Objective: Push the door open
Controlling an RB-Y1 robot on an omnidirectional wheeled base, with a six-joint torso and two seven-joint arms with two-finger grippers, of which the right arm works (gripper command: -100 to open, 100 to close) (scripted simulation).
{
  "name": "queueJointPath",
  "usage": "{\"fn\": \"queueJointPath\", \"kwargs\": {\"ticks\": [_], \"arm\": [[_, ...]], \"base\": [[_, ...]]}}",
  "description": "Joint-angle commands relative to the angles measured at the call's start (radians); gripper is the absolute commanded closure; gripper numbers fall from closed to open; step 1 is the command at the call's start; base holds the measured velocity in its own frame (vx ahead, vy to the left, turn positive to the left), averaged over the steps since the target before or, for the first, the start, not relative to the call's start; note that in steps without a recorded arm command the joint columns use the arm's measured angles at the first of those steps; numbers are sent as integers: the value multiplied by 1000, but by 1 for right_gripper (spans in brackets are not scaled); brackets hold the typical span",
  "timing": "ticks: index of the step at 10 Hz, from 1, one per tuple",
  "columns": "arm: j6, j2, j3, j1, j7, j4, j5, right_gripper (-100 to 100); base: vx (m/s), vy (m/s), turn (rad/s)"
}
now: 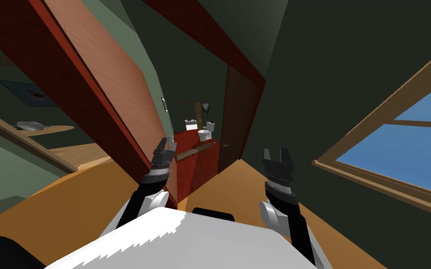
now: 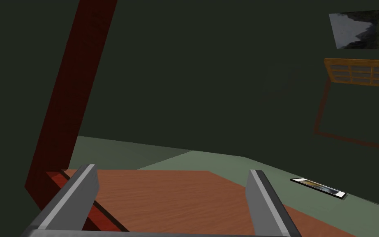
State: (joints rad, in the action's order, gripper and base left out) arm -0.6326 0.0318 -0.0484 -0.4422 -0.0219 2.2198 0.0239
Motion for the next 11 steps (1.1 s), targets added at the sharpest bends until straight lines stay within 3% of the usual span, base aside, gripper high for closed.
{"fn": "queueJointPath", "kwargs": {"ticks": [1, 2, 8, 11], "arm": [[-5, 5, 1, 24, 0, -50, 1, -100], [-5, 5, 1, 24, 0, -54, 1, -100], [-27, 23, 2, 97, -4, -232, 8, -100], [-32, 27, 2, 113, -4, -286, 9, -100]], "base": [[60, -73, 151], [36, -57, 36], [42, -71, 145], [32, -59, 86]]}}
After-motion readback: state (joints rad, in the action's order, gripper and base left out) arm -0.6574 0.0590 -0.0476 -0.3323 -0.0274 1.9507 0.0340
